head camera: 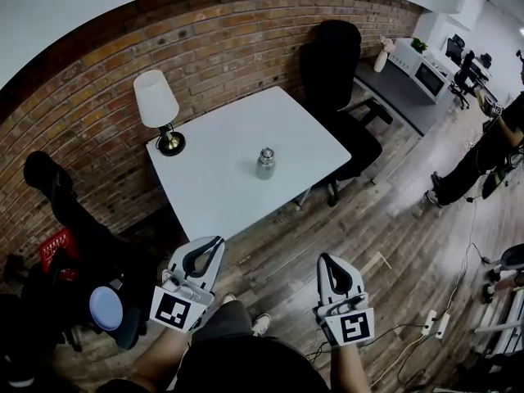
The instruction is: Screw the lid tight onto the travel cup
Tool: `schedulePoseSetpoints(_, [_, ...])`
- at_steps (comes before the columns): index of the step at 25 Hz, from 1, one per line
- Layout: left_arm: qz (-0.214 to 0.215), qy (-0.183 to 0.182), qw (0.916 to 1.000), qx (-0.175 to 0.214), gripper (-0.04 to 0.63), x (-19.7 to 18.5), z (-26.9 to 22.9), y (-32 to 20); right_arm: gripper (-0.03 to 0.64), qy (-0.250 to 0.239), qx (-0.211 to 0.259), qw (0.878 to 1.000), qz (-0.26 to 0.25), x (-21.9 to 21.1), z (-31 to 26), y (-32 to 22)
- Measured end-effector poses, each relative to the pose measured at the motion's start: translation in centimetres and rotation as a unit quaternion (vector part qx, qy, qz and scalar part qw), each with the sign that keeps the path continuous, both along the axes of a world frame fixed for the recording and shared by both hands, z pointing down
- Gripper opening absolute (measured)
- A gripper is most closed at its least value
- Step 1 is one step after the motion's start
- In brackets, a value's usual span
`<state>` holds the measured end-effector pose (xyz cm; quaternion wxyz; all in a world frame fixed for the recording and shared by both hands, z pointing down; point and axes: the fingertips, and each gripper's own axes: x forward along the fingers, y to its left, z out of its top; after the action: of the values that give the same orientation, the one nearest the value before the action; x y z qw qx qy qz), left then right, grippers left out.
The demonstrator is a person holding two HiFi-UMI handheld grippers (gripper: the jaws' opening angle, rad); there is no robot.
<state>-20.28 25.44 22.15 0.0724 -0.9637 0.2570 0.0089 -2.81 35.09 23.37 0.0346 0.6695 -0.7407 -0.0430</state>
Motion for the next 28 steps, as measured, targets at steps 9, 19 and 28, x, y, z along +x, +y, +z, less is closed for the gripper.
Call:
schedulePoseSetpoints(9, [0.003,-0.011,0.9994,-0.032,0.034,2.7,2.7,-3.6,0.012,0.005,-0.025,0.999,-0.021,1.3,2.2,-3.8])
schedulePoseSetpoints(19, [0.013,0.006,0.9989,-0.044,0.032,8.4,2.6,-14.1,0.013,0.029,-0.052,0.998,-0.036,5.2,1.7,-13.6])
schedulePoseSetpoints(28, [0.015,0.014,0.9973,-0.07,0.032,10.2,3.6,-22.3,0.013,0.036,-0.074,0.996,-0.042,6.4,1.7,-22.1])
